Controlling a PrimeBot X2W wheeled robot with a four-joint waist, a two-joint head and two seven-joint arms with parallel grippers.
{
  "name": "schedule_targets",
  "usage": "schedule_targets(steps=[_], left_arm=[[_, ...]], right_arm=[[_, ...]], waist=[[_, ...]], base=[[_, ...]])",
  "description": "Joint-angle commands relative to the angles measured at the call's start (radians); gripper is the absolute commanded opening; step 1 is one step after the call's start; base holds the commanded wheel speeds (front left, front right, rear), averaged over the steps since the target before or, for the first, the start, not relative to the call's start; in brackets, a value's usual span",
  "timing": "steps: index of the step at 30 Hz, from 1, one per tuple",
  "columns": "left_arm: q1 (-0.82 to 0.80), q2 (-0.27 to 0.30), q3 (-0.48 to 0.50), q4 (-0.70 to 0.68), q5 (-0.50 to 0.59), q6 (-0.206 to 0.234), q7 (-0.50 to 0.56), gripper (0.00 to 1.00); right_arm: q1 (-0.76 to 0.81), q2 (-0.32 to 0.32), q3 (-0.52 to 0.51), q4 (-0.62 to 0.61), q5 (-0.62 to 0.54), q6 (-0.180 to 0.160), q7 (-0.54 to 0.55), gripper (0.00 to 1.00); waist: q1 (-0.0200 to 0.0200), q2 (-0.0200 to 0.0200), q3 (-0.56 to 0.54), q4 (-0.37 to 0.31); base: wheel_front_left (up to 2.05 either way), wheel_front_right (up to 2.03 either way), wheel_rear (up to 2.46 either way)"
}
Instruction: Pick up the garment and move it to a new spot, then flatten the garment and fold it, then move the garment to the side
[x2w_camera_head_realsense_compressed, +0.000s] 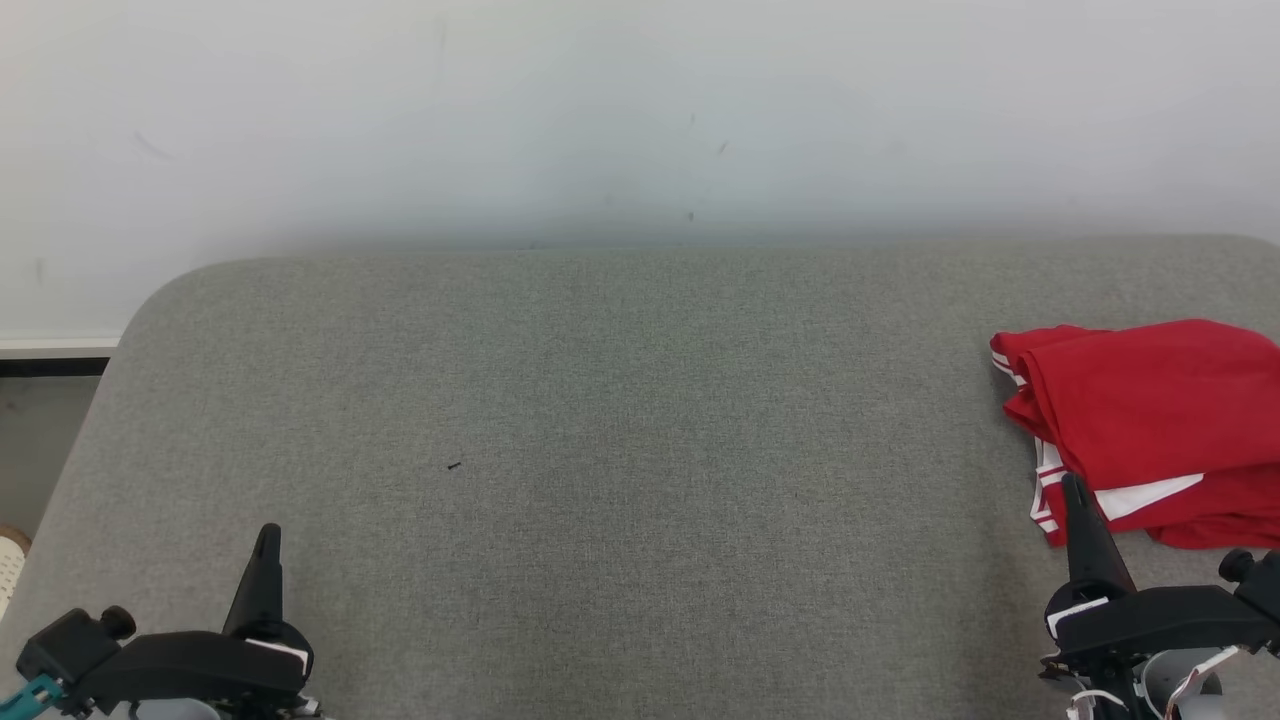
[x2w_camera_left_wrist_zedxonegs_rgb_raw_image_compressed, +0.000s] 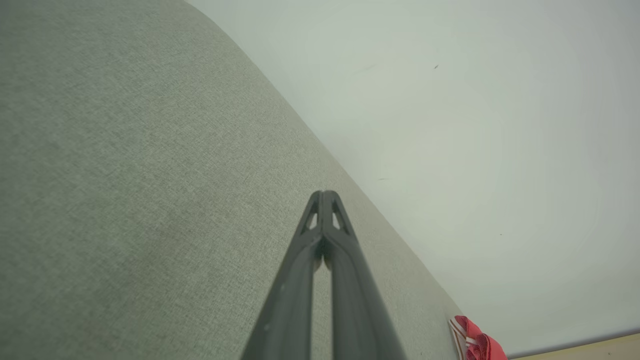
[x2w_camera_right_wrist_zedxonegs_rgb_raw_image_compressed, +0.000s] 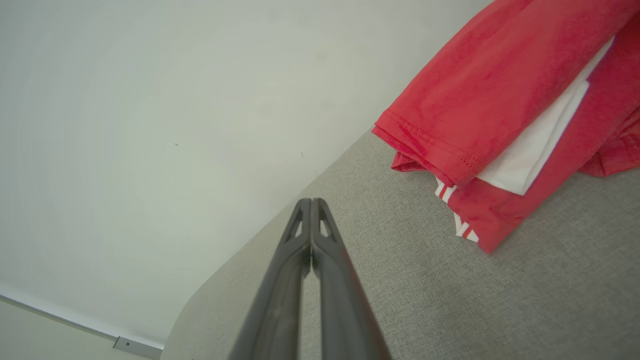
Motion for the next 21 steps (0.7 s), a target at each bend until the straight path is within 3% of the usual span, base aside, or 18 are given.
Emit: schedule_targets(steps=[1, 21], left_arm=[[-0.034, 0.003, 0.014, -0.004, -0.032, -0.009, 0.008, 0.0], [-0.084, -0.023, 0.067, 0.037, -0.22, -0.031, 0.075, 0.0]], right_arm=[[-0.025, -0.01, -0.004, -0.01, 0.031, 0.0, 0.005, 0.0], [-0.047, -0.012, -0.01, -0.001, 0.252, 0.0, 0.045, 0.0]], waist=[[0.0, 0.0, 0.0, 0.0], [0.0, 0.0, -0.001, -0.005]], base=[[0.0, 0.0, 0.0], [0.0, 0.0, 0.0]])
